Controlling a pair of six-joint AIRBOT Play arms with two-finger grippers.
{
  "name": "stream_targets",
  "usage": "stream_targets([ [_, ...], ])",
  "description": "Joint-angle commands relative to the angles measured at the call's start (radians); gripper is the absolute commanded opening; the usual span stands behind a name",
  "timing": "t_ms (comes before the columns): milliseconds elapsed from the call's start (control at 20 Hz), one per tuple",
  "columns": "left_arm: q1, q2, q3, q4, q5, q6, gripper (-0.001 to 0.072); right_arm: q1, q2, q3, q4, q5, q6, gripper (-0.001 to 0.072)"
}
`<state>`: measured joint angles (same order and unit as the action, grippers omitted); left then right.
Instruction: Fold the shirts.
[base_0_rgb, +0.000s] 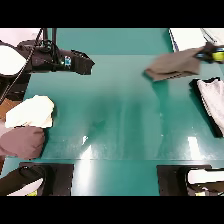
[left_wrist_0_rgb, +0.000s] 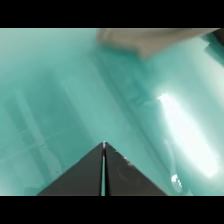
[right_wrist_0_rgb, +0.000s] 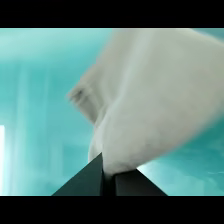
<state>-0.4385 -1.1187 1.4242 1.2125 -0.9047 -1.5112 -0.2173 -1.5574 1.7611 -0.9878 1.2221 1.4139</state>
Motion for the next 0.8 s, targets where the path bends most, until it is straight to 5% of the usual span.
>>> stream_targets([
  [0,-0.005,0.0,0.0,-0.012,0.006,-0.009,0.0029,-0.191,0.024,0.005,-0.007,0.005,0.002,0.0012],
  [450,-0.006,-0.001,0.0,-0.016,0.006,-0.034,0.0029,-0.295,0.028,0.024,0.007,-0.145,-0.067,0.0011],
  [750,-0.005,-0.001,0.0,-0.016,0.006,-0.034,0.0029,-0.301,0.033,0.216,0.024,0.048,-0.073,0.0012],
])
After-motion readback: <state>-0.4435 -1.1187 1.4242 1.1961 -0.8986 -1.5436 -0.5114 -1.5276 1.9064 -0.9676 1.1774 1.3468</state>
